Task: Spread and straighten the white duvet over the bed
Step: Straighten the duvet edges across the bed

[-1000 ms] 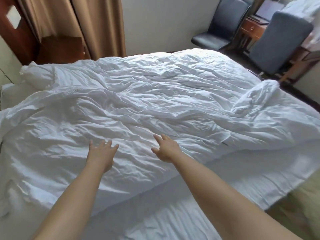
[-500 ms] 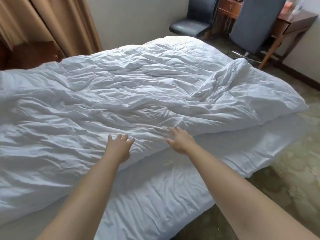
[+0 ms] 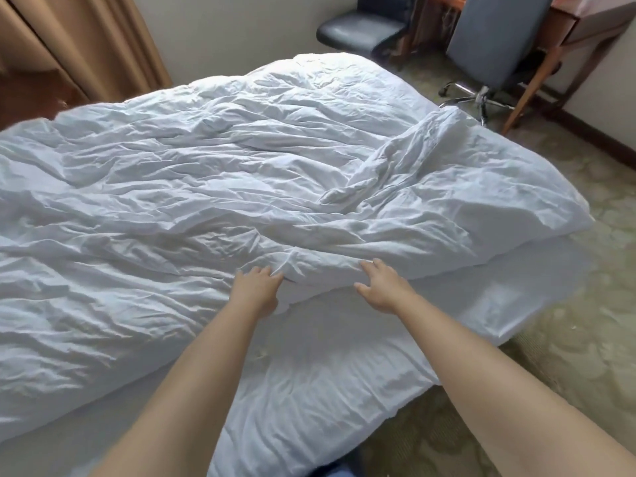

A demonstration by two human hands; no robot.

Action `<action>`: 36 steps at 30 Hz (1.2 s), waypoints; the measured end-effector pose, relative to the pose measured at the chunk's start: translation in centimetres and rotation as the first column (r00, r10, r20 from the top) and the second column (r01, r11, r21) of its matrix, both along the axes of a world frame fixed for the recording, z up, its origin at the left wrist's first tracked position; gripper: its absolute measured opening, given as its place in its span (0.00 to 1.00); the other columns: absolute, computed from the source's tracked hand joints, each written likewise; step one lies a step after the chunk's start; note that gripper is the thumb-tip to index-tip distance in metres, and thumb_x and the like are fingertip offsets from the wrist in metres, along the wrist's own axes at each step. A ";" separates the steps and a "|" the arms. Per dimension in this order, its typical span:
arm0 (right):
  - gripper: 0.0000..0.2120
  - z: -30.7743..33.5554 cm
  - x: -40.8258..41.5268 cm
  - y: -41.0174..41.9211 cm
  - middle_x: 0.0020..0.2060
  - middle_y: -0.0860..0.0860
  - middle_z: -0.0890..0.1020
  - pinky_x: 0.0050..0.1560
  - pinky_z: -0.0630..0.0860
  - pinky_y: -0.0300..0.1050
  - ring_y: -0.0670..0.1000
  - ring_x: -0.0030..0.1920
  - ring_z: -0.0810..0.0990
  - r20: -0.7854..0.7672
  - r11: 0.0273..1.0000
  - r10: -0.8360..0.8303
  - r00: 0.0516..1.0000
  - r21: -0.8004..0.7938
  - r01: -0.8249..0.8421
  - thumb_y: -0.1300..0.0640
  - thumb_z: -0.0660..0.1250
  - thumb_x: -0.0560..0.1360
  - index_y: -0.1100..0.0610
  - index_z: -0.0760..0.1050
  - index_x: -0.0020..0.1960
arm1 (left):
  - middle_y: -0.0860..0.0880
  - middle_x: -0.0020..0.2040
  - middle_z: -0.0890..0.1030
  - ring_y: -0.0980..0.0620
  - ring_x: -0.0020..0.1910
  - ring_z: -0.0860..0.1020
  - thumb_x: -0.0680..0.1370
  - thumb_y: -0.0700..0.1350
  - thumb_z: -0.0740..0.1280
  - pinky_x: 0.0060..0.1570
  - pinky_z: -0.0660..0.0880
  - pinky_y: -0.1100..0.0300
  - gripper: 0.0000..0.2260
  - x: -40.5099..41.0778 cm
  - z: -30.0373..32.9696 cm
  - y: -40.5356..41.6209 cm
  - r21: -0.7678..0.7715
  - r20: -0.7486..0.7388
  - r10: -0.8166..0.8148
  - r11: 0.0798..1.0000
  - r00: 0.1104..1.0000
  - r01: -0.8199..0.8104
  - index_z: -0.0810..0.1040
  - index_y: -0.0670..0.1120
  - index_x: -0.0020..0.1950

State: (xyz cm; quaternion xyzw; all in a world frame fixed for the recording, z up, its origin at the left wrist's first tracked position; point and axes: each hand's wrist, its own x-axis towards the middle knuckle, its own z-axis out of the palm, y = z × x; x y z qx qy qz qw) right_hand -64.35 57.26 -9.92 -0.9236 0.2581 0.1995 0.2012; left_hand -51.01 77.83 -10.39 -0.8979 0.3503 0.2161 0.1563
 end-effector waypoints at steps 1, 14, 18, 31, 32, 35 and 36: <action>0.27 -0.1 0.5 -1.3 0.75 0.53 0.57 0.70 0.62 0.54 0.56 0.74 0.58 -0.013 1.000 -0.006 1.000 -0.001 0.006 0.46 0.56 0.80 0.50 0.55 0.76 | 0.47 0.75 0.60 0.47 0.74 0.58 0.78 0.44 0.57 0.70 0.58 0.46 0.27 0.8 -0.4 -1.6 -0.020 -0.011 0.004 1.000 1.000 -0.004 0.56 0.52 0.76; 0.25 -1.3 11.9 -17.0 0.76 0.52 0.54 0.67 0.65 0.52 0.57 0.71 0.64 -0.082 0.986 0.165 0.983 -0.007 -0.166 0.49 0.55 0.81 0.51 0.56 0.76 | 0.46 0.69 0.66 0.43 0.66 0.68 0.80 0.43 0.56 0.57 0.69 0.50 0.20 8.8 -1.8 -16.3 -0.093 -0.060 0.145 0.984 0.988 -0.150 0.63 0.50 0.72; 0.25 -2.6 15.8 -20.7 0.75 0.52 0.56 0.65 0.67 0.51 0.57 0.70 0.65 -0.087 0.954 0.300 0.950 0.024 -0.300 0.51 0.58 0.80 0.50 0.57 0.75 | 0.46 0.69 0.66 0.44 0.65 0.68 0.80 0.42 0.56 0.54 0.69 0.52 0.20 10.0 -2.5 -19.5 -0.026 -0.052 0.223 0.974 0.973 -0.224 0.62 0.50 0.73; 0.42 -9.4 24.9 -22.0 0.77 0.53 0.42 0.53 0.73 0.51 0.59 0.65 0.72 -0.166 0.862 0.500 0.850 -0.001 -0.507 0.59 0.67 0.74 0.44 0.45 0.77 | 0.47 0.73 0.59 0.43 0.67 0.67 0.79 0.41 0.57 0.57 0.70 0.48 0.25 16.5 -8.1 -23.1 -0.021 -0.147 0.375 0.924 0.915 -0.382 0.56 0.55 0.75; 0.42 -10.1 25.2 -21.9 0.77 0.53 0.41 0.48 0.73 0.49 0.59 0.61 0.75 -0.180 0.858 0.504 0.845 -0.004 -0.513 0.60 0.66 0.74 0.43 0.44 0.77 | 0.47 0.75 0.57 0.43 0.68 0.67 0.79 0.42 0.57 0.58 0.69 0.49 0.26 17.1 -8.6 -23.0 0.003 -0.151 0.377 0.924 0.914 -0.381 0.54 0.55 0.76; 0.41 -12.0 26.4 -22.1 0.77 0.55 0.44 0.44 0.71 0.47 0.60 0.56 0.78 -0.210 0.849 0.508 0.836 -0.043 -0.527 0.61 0.63 0.75 0.42 0.42 0.77 | 0.47 0.73 0.61 0.43 0.66 0.68 0.79 0.45 0.60 0.54 0.69 0.51 0.24 18.6 -9.9 -22.8 0.064 -0.130 0.383 0.924 0.915 -0.377 0.58 0.53 0.74; 0.40 -12.4 26.8 -22.2 0.77 0.56 0.47 0.44 0.70 0.47 0.60 0.55 0.79 -0.221 0.859 0.485 0.846 -0.059 -0.508 0.61 0.62 0.76 0.43 0.41 0.77 | 0.47 0.70 0.63 0.43 0.65 0.69 0.79 0.45 0.61 0.51 0.69 0.51 0.23 18.9 -10.2 -22.7 0.072 -0.124 0.391 0.920 0.912 -0.385 0.60 0.52 0.73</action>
